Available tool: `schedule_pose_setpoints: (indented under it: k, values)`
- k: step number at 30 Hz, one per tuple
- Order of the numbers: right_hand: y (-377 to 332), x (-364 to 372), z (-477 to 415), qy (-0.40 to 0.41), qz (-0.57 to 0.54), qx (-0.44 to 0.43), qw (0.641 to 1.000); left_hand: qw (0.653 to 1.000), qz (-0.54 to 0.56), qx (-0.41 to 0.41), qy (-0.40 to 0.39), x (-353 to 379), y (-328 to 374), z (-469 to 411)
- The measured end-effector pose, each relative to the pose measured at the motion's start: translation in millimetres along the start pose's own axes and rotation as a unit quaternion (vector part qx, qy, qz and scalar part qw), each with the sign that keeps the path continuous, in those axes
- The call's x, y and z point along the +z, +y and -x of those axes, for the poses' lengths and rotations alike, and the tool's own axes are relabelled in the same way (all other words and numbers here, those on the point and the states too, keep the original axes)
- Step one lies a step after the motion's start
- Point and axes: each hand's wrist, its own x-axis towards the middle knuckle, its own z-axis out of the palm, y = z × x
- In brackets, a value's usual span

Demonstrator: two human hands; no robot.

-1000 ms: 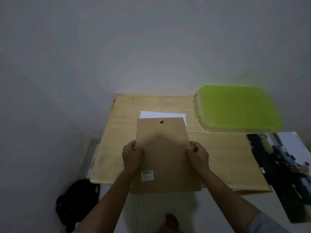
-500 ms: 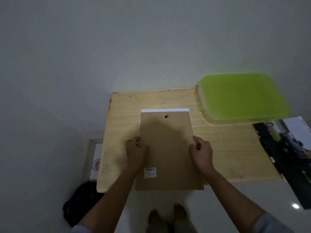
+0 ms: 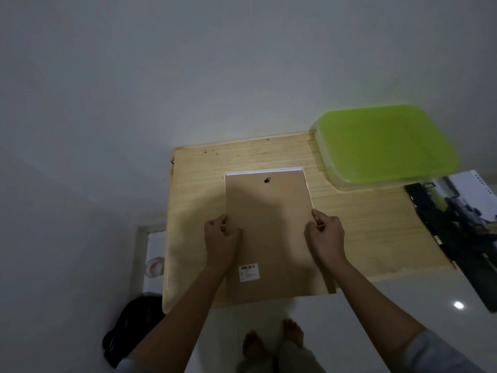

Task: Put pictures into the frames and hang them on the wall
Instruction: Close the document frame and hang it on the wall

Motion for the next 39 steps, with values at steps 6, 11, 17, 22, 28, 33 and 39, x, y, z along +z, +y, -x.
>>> schedule_pose_setpoints:
  k: [6, 11, 17, 22, 28, 33, 39]
  values:
    - [4.4, 0.7, -8.7, -0.031, 0.039, -0.023, 0.998, 1.000, -0.009, 0.028, 0.001, 1.9, -4.0, -2.4]
    - [5.2, -0.1, -15.5, -0.060, 0.088, -0.031, 0.994, 0.999, -0.021, 0.037, -0.008, 4.2, -7.8, -4.4]
    - [0.5, 2.4, -16.8, -0.096, 0.187, -0.037, 0.977, 0.997, -0.054, 0.044, -0.016, 6.3, -12.7, -3.9]
    - [-9.9, -0.2, -9.6, -0.100, 0.271, -0.017, 0.957, 0.998, -0.039, 0.038, -0.029, 7.7, -17.2, 0.0]
    - [0.5, -4.0, -2.1, -0.114, 0.200, -0.034, 0.973, 0.998, -0.015, 0.042, -0.034, 1.6, -19.7, 1.8]
    - [8.1, -9.8, -7.3, -0.149, 0.207, -0.063, 0.965, 0.999, -0.005, 0.038, -0.031, -2.4, -22.1, -3.7]
    - [10.0, -7.8, -8.6, -0.169, 0.244, -0.079, 0.952, 0.999, 0.019, 0.027, -0.034, -4.6, -26.9, -11.1]
